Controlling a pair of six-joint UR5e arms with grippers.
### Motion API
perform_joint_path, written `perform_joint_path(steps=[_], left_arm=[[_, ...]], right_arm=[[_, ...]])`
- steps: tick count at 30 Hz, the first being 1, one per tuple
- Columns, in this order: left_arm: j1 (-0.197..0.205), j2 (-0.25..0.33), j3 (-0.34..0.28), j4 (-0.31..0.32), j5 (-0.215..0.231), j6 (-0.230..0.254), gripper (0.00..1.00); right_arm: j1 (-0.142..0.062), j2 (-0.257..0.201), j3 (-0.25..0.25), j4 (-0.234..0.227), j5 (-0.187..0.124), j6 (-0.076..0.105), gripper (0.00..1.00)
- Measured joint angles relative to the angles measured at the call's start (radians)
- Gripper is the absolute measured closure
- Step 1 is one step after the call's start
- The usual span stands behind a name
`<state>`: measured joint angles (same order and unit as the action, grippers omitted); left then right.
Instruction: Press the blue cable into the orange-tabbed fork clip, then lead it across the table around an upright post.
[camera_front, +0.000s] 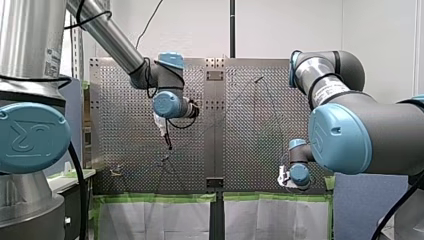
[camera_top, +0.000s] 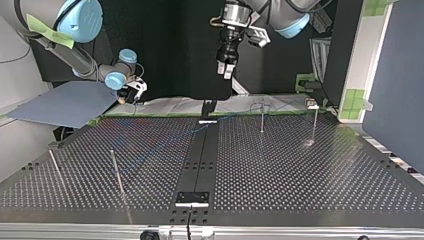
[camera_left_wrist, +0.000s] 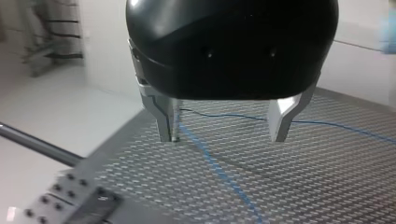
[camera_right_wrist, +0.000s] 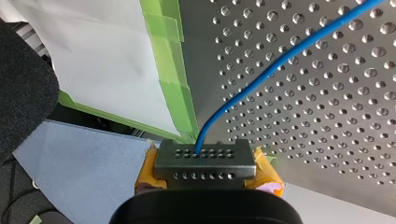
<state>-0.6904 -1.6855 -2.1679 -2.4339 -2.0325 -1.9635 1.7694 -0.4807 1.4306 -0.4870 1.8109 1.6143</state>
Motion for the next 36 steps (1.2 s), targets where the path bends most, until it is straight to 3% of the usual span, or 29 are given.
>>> perform_joint_path(steps=[8, 14, 19, 28, 36], left_arm=[[-0.003, -0.076, -0.076, 0.075, 0.032, 0.021, 0.0], [-0.003, -0.12, -0.128, 0.127, 0.047, 0.061, 0.0], [-0.002, -0.127, -0.168, 0.167, 0.062, 0.085, 0.0], [0.001, -0.128, -0.252, 0.253, 0.129, 0.099, 0.0], [0.001, -0.128, -0.266, 0.29, 0.14, 0.1, 0.0]], right_arm=[[-0.01, -0.003, 0.0, -0.005, -0.002, 0.0, 1.0], [-0.02, -0.004, -0.002, -0.019, -0.022, 0.0, 1.0], [-0.022, -0.004, -0.005, -0.022, -0.035, 0.0, 1.0], [-0.021, -0.004, -0.006, -0.023, -0.044, -0.002, 1.0], [-0.02, -0.004, -0.006, -0.023, -0.046, -0.004, 1.0]])
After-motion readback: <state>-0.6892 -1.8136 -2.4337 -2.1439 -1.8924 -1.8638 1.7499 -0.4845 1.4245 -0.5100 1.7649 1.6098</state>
